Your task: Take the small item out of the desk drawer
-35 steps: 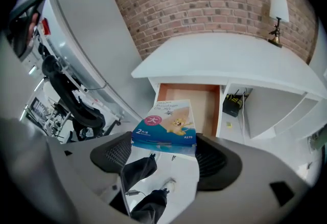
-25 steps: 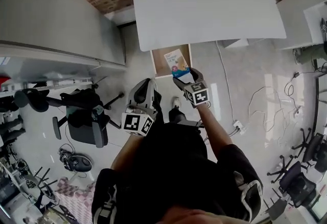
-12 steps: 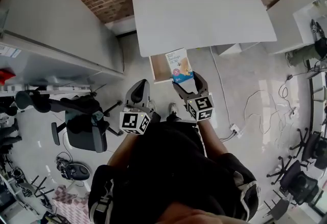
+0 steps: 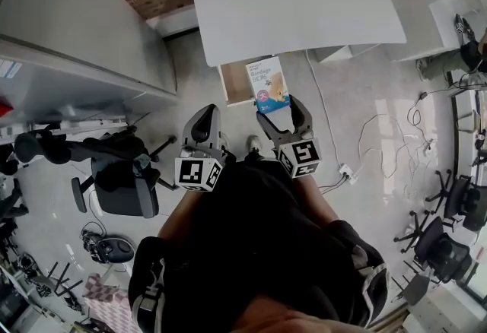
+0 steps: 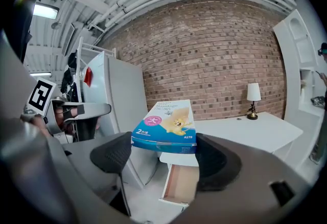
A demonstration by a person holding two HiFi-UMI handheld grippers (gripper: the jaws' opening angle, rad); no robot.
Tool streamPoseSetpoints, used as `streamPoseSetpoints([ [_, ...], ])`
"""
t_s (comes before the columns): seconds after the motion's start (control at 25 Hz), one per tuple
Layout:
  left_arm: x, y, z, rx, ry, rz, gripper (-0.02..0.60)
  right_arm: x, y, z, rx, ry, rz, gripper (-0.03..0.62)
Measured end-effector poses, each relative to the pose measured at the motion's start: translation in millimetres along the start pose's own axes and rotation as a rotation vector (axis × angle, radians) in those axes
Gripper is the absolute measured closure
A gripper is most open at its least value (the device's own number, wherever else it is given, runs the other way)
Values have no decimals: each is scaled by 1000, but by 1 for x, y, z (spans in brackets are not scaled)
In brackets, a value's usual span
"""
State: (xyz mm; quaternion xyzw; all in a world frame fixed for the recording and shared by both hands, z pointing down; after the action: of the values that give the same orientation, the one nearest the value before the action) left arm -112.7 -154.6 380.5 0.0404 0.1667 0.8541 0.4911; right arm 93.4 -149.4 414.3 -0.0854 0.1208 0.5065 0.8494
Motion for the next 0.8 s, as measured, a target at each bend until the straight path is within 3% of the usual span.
streamPoseSetpoints([
  [0.8,1,9,4,-10,18,43,572,-5,12,1,-3,10,36,197],
])
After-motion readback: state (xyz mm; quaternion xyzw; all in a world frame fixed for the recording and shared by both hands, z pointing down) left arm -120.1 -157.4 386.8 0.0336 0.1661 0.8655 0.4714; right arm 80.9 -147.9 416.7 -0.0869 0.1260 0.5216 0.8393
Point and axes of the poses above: the fingertips, and each gripper's own axes: x backward along the fingers, y to its left, z out of its underside, the point moved 6 cm from there along x, backward along the fingers, and after that the axes turned 7 degrees about x, right-handed, at the moved point
